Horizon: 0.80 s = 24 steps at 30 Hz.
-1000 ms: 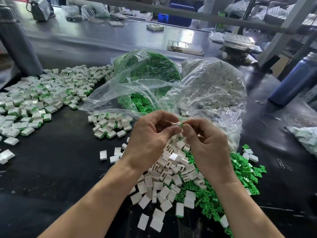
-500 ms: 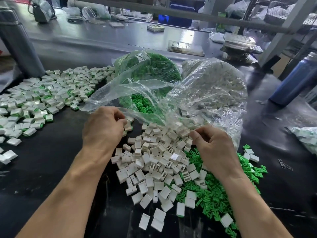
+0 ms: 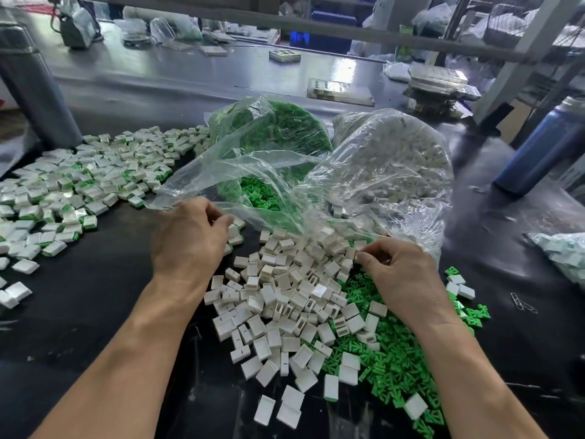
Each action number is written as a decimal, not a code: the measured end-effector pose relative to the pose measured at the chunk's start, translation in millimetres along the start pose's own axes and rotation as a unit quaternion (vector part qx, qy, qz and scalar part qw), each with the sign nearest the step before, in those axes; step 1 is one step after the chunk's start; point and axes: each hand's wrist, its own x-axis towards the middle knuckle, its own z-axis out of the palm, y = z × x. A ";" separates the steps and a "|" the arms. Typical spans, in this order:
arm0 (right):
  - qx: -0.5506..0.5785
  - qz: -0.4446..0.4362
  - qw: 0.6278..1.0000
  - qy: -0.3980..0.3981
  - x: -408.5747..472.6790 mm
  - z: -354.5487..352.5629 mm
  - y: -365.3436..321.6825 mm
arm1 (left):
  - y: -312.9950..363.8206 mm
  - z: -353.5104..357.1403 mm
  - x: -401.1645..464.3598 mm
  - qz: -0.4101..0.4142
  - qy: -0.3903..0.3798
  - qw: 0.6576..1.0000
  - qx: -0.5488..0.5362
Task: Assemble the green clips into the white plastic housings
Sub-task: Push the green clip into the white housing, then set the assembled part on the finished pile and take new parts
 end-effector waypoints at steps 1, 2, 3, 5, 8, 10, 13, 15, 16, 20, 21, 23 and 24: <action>-0.004 0.002 1.000 -0.002 0.6 -1.0 0.5 | 3.8 1.0 -3.9 0.020 -0.014 1.000 -0.019; -0.009 0.005 1.000 -0.005 0.9 -2.0 1.0 | 8.2 2.3 -8.6 0.042 -0.031 0.998 -0.039; -0.013 0.008 1.000 -0.007 1.2 -3.1 1.2 | 13.0 4.4 -13.5 0.066 -0.055 0.995 -0.059; -0.025 0.012 1.000 -0.012 1.5 -5.1 1.8 | 22.0 11.2 -23.2 0.112 -0.112 0.984 -0.077; -0.038 0.027 0.999 -0.023 1.5 -7.7 0.9 | 32.3 20.0 -31.9 0.134 -0.165 0.976 -0.054; -0.038 0.034 0.998 -0.029 0.9 -9.0 -0.4 | 35.6 22.3 -34.7 0.123 -0.188 0.973 -0.054; -0.042 0.042 0.997 -0.052 -0.2 -11.9 -1.4 | 35.8 22.7 -36.9 0.106 -0.205 0.970 -0.071; -0.045 0.047 0.995 -0.077 -1.5 -14.5 -2.0 | 36.5 22.4 -36.8 0.094 -0.209 0.970 -0.075; -0.049 0.048 0.994 -0.089 -1.7 -15.5 -2.5 | 36.5 22.6 -36.4 0.091 -0.212 0.970 -0.077; -0.057 0.047 0.992 -0.105 -2.2 -15.3 -5.3 | 36.0 24.5 -36.2 0.087 -0.217 0.967 -0.098; -0.060 0.043 0.992 -0.099 -2.4 -14.2 -5.9 | 35.9 24.6 -36.5 0.090 -0.217 0.967 -0.095; -0.070 0.032 0.994 -0.084 -2.7 -10.7 -6.4 | 35.9 25.3 -36.6 0.094 -0.213 0.969 -0.086; -0.075 0.025 0.994 -0.077 -3.1 -9.0 -6.7 | 36.0 25.5 -36.4 0.096 -0.210 0.969 -0.083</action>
